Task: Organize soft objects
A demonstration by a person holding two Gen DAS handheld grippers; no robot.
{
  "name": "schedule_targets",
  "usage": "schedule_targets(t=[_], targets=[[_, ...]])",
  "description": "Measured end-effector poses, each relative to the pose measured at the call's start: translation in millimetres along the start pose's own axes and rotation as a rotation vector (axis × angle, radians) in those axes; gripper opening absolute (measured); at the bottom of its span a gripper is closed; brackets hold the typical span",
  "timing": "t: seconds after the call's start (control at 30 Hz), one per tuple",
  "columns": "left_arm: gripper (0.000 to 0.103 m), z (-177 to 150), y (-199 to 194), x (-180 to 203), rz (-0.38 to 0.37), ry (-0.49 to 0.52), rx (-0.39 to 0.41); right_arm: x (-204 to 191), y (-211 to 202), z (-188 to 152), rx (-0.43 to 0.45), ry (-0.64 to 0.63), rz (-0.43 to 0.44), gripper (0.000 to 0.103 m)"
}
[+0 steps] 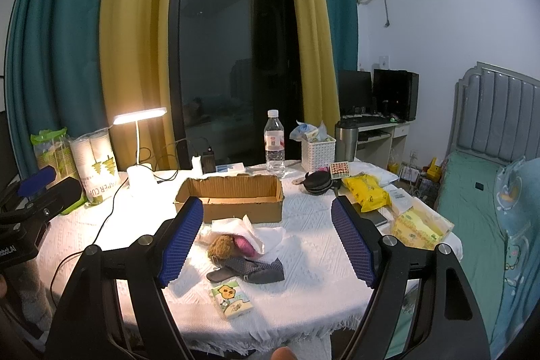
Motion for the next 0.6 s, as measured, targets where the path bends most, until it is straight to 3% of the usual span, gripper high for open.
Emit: schedule_targets(t=[0.27,0.6], targets=[[0.102,-25.1,25.6,-10.1,-0.001,-0.007,-0.084,-1.2,20.9,-20.2,-0.06,-0.003,0.01,0.081],[0.102,-102.2,92.3,-44.4,0.022,-0.084,-0.321,-23.3,88.8,-88.4,-0.26,-0.096,0.049,0.081]])
Point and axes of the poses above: each gripper's, at about its wrist camera, not at the fingertips, and y roughly the way its jaws point, x to its right, z to its top, the point moved 8 cm from there along y, roughly the way its jaws point, and after that the axes turned 10 degrees about -z, right-handed, at the moved point
